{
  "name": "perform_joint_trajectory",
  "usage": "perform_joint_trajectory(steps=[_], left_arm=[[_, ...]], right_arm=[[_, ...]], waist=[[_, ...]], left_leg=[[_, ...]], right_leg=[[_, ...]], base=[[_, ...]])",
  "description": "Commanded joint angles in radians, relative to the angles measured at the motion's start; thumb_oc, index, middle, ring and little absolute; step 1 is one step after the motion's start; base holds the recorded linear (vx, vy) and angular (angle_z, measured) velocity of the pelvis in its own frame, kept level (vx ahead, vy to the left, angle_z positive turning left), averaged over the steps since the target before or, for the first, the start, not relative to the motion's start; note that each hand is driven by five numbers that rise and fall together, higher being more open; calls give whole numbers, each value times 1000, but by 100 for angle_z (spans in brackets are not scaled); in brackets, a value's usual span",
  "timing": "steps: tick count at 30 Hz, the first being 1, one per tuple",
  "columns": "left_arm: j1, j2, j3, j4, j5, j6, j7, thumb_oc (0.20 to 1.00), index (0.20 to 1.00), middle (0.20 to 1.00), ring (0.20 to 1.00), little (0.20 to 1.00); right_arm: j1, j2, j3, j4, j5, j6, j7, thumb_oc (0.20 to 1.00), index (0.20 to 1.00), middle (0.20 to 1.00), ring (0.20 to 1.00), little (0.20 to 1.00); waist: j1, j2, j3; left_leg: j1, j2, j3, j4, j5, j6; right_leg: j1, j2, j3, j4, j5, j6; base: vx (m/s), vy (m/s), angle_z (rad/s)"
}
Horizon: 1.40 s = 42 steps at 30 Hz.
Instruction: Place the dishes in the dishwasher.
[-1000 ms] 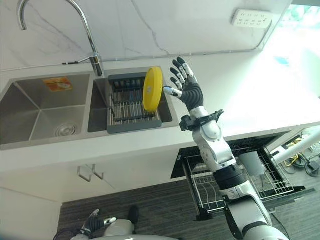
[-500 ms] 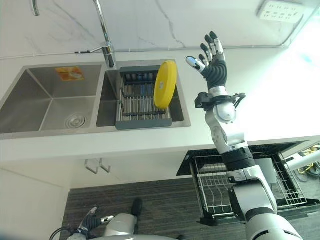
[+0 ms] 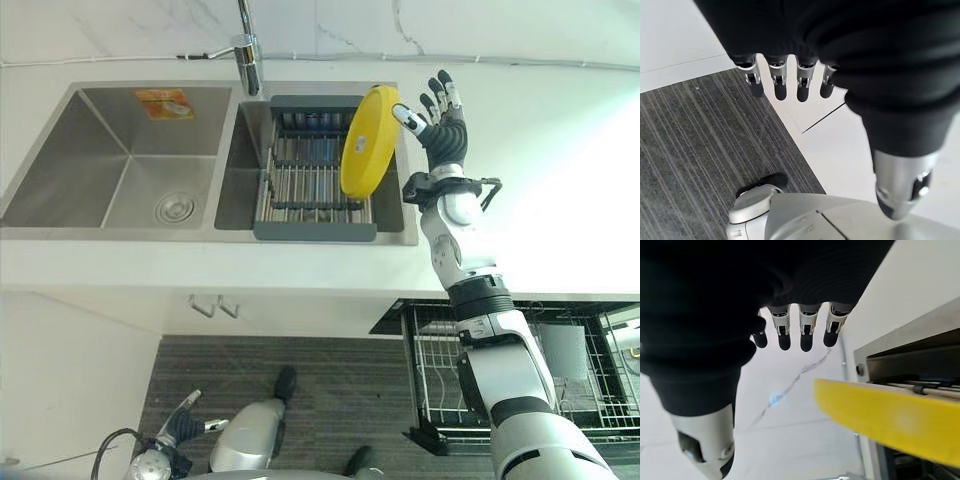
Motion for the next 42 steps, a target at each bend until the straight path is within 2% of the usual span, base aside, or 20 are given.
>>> perform_joint_trajectory(steps=[1, 11, 17, 42], left_arm=[[-1, 18, -73, 6, 0, -40, 2, 1000, 1000, 1000, 1000, 1000], [3, 9, -58, 11, -31, -29, 15, 1000, 1000, 1000, 1000, 1000], [10, 5, -37, 8, -48, -14, 19, 1000, 1000, 1000, 1000, 1000], [-16, 17, -38, -8, -52, -9, 51, 1000, 1000, 1000, 1000, 1000]], right_arm=[[-61, -77, 35, -26, 7, -77, 7, 1000, 1000, 1000, 1000, 1000], [-65, -47, 52, -21, -4, -56, 28, 1000, 1000, 1000, 1000, 1000], [-36, -34, 64, -41, 1, -34, 39, 1000, 1000, 1000, 1000, 1000], [-58, -15, 83, 10, -21, -27, 53, 1000, 1000, 1000, 1000, 1000]], waist=[[24, 31, -55], [25, 51, -21], [23, 52, -15], [25, 52, 32]], left_leg=[[-41, 37, -7, 13, -72, -31], [-55, 30, -34, 25, -68, -31], [-58, 32, -33, 31, -68, -31], [-75, 30, -42, 47, -69, -26]], right_leg=[[-25, -22, 5, 132, -106, -36], [-49, -31, 18, 155, -109, -37], [-54, -33, 17, 164, -110, -37], [-86, -34, 26, 201, -118, -43]], base=[[16, -7, 5], [9, -5, 1], [9, -8, 0], [1, -1, 0]])
